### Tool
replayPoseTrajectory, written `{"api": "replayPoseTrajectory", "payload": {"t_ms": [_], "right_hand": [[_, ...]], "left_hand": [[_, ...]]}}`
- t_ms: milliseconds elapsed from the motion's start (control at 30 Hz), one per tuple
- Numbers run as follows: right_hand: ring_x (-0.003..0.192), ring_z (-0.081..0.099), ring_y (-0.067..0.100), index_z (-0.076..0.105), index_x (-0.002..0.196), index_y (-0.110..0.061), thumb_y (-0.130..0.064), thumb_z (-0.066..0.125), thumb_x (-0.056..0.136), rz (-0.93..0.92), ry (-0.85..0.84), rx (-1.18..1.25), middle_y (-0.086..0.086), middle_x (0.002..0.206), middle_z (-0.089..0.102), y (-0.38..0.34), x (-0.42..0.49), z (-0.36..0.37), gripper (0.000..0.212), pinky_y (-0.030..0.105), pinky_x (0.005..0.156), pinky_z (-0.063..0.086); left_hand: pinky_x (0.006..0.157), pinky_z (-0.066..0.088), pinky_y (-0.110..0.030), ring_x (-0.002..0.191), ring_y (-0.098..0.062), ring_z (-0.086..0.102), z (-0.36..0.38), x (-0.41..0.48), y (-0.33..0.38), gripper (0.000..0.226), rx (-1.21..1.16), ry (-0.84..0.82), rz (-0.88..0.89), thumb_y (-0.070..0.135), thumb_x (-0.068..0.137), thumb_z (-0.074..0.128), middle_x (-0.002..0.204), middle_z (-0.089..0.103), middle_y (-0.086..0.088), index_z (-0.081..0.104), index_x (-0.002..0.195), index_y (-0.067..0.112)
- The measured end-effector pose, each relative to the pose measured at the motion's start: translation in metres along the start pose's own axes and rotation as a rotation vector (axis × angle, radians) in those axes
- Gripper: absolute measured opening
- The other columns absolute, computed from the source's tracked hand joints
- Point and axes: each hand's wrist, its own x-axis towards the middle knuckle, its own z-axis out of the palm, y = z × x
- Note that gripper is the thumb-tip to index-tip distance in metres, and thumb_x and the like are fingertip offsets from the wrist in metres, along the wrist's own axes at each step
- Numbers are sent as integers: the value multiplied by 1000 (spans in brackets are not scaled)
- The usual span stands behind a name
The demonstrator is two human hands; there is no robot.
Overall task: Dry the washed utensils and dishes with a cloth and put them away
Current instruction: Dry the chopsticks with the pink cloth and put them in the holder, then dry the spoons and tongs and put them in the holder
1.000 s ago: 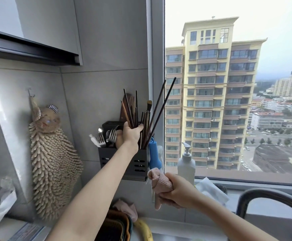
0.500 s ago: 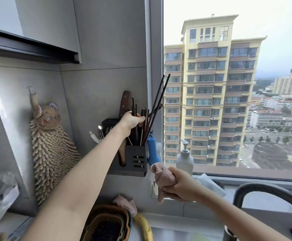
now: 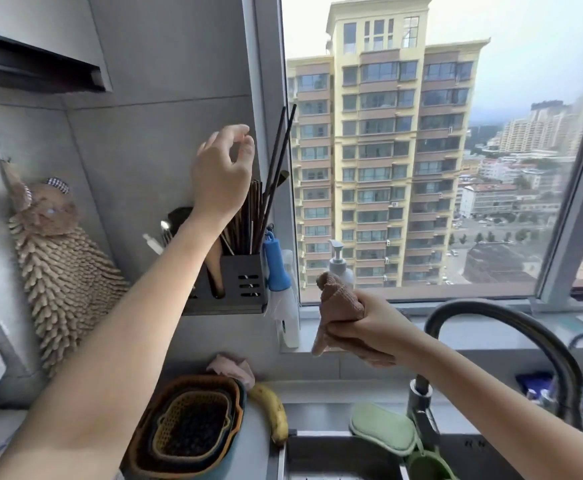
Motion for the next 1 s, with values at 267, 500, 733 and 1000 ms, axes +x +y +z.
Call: {"api": "replayPoseTrajectory", "payload": {"t_ms": [267, 500, 733, 1000], "right_hand": [[65, 48, 33, 55, 97, 6, -11, 70, 81, 228, -11, 411, 15, 75, 66, 34, -108, -32, 28, 32, 52, 34], [82, 66, 13, 49, 116, -19, -13, 77, 74, 470, 176, 346, 6, 103, 67, 97, -224, -54, 50, 24, 66, 52], [84, 68, 10, 58, 112, -20, -21, 73, 82, 531, 325, 210, -3, 94, 70, 144, -354, -115, 33, 28, 72, 55], [84, 70, 15, 64, 102, -27, -19, 74, 79, 714, 497, 146, -4, 93, 73, 217, -501, -194, 27, 29, 74, 57]], "left_hand": [[76, 46, -25, 75, -13, 58, 47, -130, 80, 14, -140, -173, 590, 8, 87, 56, 82, 69, -3, 69, 89, 4], [73, 48, -31, 83, -20, 60, 120, -233, 130, 20, -259, -609, 546, 20, 86, 53, 87, 65, 1, 69, 90, 9], [67, 47, -28, 73, -16, 58, 185, -334, 214, 18, -375, -892, 433, 22, 84, 52, 85, 65, 3, 68, 89, 14], [69, 47, -36, 83, -31, 60, 287, -511, 306, 22, -59, -1351, 133, 19, 89, 50, 85, 64, -11, 61, 78, 3]]}}
